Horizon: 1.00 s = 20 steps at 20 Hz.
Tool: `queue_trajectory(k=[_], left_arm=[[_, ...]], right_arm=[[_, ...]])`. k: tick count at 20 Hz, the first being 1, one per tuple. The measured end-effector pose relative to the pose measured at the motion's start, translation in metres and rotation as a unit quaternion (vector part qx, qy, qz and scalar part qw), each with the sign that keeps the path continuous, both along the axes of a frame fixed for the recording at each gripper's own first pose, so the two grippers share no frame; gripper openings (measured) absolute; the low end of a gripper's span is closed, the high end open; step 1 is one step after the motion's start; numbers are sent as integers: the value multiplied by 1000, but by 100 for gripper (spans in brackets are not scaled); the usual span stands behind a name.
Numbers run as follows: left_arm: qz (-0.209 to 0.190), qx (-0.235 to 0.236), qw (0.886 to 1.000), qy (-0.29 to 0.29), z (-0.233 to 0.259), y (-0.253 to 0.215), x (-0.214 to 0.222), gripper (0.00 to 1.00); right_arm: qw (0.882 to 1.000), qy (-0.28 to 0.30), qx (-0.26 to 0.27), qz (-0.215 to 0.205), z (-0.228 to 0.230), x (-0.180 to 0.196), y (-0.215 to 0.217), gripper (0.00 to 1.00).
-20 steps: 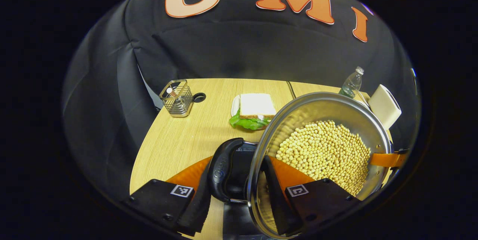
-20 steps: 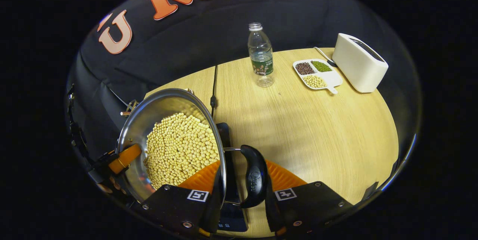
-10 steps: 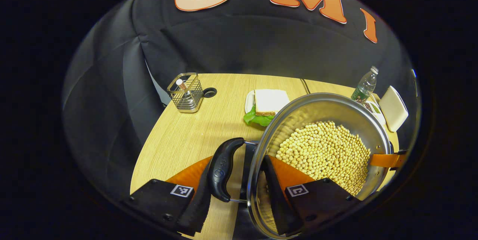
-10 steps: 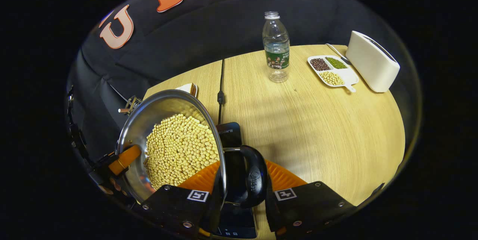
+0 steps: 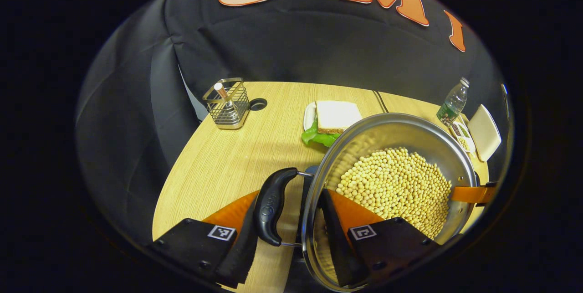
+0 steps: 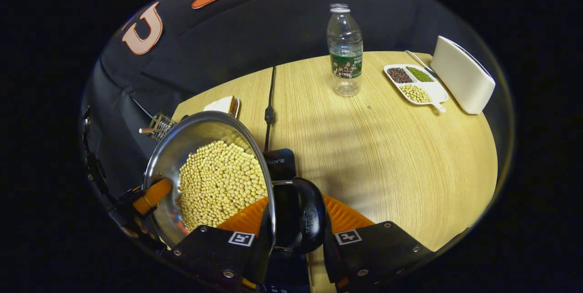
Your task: First push the handle of the pot to place it horizontally, then grasp the pot with both hands and set it on the induction cooktop.
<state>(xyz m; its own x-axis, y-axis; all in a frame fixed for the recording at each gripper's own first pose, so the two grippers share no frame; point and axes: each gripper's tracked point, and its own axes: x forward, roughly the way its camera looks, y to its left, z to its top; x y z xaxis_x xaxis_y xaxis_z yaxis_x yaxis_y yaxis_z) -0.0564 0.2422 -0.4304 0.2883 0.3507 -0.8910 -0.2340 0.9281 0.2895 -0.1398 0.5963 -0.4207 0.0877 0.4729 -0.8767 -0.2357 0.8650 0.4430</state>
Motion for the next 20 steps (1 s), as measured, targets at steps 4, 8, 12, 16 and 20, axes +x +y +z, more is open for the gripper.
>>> queue_trajectory(k=[4, 8, 12, 16, 20], left_arm=[[4, -8, 1000, -3, -6, -2, -4, 76], [-14, 5, 1000, -16, 4, -4, -4, 84], [-15, 13, 999, -48, 30, 1, 0, 91], [-28, 33, 995, -89, 71, -10, 7, 95], [-47, 51, 987, -148, 123, -41, 28, 93]], right_arm=[[1000, -7, 3, 0, 0, 3, 0, 50], [1000, -20, 7, -16, 8, 9, -3, 58], [996, -81, 14, -33, 35, 34, -30, 74], [985, -165, 4, -53, 70, 70, -85, 82], [967, -241, 11, -82, 115, 109, -153, 77]])
